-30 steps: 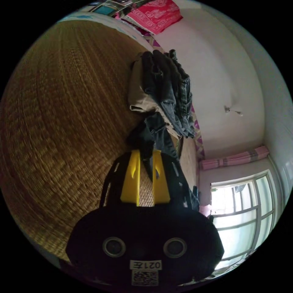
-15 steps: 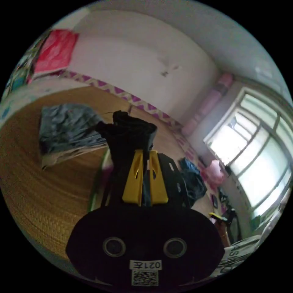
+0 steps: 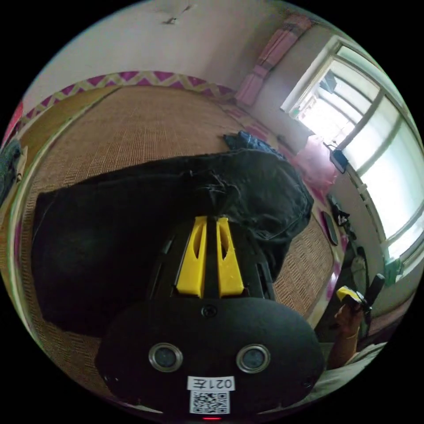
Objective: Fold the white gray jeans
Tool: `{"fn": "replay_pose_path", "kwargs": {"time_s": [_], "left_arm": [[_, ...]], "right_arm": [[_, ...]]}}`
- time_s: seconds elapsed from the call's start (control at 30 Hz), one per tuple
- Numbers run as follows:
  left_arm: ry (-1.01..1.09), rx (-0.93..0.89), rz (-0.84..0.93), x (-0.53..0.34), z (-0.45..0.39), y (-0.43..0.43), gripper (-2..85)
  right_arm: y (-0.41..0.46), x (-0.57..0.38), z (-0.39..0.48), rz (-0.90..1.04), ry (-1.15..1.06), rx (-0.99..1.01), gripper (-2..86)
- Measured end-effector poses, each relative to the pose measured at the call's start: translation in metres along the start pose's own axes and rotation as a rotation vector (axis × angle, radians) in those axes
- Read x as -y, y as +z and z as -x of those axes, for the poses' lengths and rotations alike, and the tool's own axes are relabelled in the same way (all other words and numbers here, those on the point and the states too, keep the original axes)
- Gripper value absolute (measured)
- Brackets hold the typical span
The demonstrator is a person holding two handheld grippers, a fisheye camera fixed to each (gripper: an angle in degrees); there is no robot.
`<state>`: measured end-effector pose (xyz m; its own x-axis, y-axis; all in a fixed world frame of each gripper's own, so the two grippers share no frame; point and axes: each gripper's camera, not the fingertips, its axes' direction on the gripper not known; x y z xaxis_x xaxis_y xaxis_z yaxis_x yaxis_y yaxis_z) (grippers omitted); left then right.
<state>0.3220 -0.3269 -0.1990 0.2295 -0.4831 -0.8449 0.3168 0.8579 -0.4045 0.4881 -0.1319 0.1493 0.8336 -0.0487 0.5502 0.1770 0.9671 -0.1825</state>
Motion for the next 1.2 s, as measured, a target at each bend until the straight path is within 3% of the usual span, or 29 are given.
{"fn": "replay_pose_path", "kwargs": {"time_s": [0.07,0.2,0.3,0.37,0.53,0.73,0.9,1.03,1.2], "left_arm": [[0.095,0.020,-0.047,-0.018,-0.020,0.013,4.3],[0.135,0.032,0.091,-0.038,-0.027,0.058,5.9],[0.178,-0.186,0.110,-0.046,-0.022,0.057,8.4],[0.228,-0.285,0.079,-0.060,-0.019,0.045,7.9],[0.280,-0.295,-0.008,-0.105,-0.013,0.006,4.6],[0.283,-0.277,-0.063,-0.163,0.010,-0.037,0.8],[0.233,-0.236,-0.085,-0.190,0.042,-0.066,-0.7],[0.192,-0.201,-0.099,-0.212,0.080,-0.095,-0.9],[0.130,-0.193,-0.125,-0.233,0.131,-0.129,-1.0]], "right_arm": [[0.000,0.003,-0.008,-0.003,0.008,-0.003,-0.1],[0.005,0.027,-0.021,-0.037,0.038,0.002,1.9],[0.010,0.062,-0.045,-0.088,0.137,-0.010,7.4],[0.013,0.091,-0.081,-0.147,0.288,-0.049,10.4],[0.041,0.136,-0.150,-0.195,0.587,0.032,13.9],[0.090,0.172,-0.153,-0.267,0.699,0.017,12.3],[0.121,0.190,-0.144,-0.293,0.750,0.069,4.9],[0.106,0.237,-0.021,-0.370,0.413,-0.067,3.0],[0.167,0.302,0.201,-0.263,-0.091,-0.153,2.6]]}}
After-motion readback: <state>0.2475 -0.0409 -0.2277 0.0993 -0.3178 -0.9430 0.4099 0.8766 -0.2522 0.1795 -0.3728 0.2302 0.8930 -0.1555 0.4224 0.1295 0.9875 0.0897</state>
